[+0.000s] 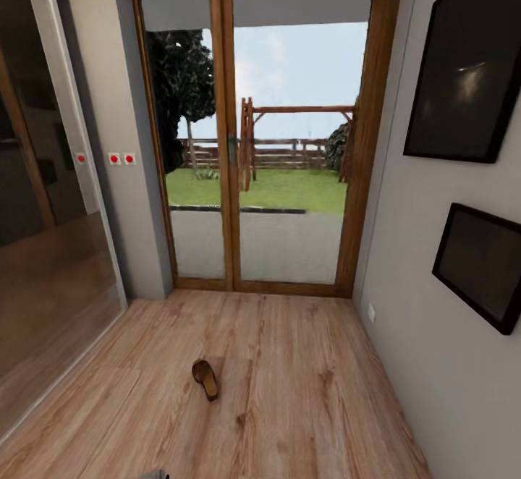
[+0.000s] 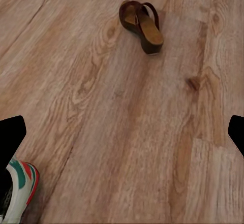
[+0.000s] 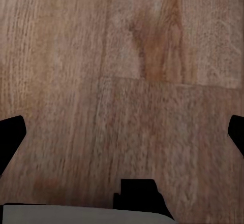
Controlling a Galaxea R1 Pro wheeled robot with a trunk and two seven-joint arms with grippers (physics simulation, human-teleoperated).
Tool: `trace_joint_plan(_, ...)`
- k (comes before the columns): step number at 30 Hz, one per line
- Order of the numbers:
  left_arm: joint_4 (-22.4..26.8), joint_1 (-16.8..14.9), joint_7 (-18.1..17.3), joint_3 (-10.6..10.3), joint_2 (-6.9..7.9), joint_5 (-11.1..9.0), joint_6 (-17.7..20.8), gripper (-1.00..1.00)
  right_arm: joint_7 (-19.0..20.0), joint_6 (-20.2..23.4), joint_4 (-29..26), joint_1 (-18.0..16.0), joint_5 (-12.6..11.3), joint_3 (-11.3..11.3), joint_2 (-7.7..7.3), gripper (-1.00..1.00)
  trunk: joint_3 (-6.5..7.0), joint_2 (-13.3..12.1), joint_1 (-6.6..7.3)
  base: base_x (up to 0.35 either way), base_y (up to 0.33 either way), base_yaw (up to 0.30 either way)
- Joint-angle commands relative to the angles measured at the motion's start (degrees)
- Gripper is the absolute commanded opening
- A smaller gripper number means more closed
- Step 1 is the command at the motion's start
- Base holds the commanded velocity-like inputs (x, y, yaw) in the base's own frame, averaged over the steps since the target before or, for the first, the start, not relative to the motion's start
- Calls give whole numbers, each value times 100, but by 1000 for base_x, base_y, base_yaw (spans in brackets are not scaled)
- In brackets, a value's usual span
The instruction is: Pick up the two gym shoes and the two sandals from the corridor floor and place them onto the hallstand (shoe rack) in the corridor, making sure they are on the rack and not on the floor. Arrange them so the two gym shoes are next to each other and the two sandals are next to each other.
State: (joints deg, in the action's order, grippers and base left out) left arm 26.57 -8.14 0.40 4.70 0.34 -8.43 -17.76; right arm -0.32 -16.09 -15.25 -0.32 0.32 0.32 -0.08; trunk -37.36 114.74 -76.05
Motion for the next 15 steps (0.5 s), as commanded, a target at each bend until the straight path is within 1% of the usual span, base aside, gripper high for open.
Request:
trace_joint_plan(1,-3,-3,4,-9,1,-39,-17,100,-3,-17,4,-3,3,3,-1,100,-6,2,-3,347,-113,0)
trace_joint_plan(11,-3,-3,4,-10,1,-39,-17,100,-3,-17,4,-3,3,3,-1,100,-6,2,-3,333,-153,0)
trace_joint_plan(15,-3,-3,4,-11,1,-39,-17,100,-3,-17,4,-3,3,3,-1,100,-6,2,-3,240,-144,49)
